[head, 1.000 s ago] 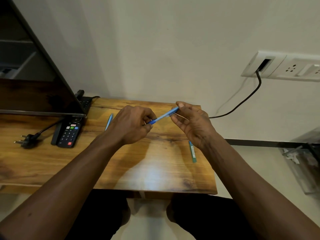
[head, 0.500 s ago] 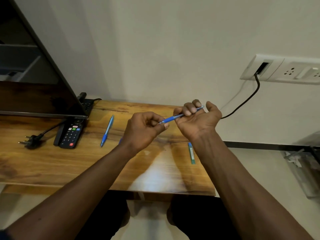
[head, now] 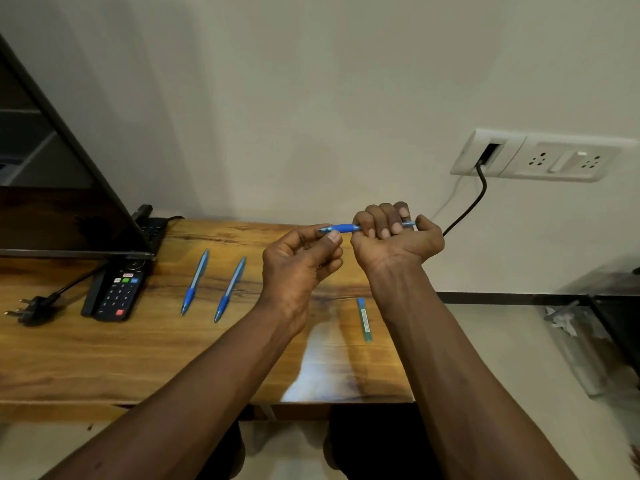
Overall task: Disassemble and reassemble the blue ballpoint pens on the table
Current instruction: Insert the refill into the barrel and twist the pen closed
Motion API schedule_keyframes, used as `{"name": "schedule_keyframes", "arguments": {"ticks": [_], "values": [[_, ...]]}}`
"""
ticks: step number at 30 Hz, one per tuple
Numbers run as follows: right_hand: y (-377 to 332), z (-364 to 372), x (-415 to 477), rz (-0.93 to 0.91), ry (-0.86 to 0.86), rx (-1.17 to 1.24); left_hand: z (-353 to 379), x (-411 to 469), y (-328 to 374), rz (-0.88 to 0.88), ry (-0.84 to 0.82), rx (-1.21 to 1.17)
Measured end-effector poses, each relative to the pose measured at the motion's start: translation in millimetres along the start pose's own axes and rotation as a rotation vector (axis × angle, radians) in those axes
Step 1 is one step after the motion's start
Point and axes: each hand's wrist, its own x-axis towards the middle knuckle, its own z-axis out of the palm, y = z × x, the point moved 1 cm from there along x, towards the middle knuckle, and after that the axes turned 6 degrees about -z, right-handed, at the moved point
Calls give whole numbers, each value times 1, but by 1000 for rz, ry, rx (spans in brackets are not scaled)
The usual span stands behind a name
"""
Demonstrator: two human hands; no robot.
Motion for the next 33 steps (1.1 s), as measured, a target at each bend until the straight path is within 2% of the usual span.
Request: {"name": "schedule_keyframes", "arguments": {"ticks": [8, 22, 33], "values": [[-4, 0, 1, -9, -54, -6, 3, 0, -1, 10, 3, 33], [-5, 4, 3, -66, -3, -78, 1, 1, 2, 8, -10, 110], [0, 1, 2, -33, -23, -76, -5, 0, 6, -1, -14, 133]]}}
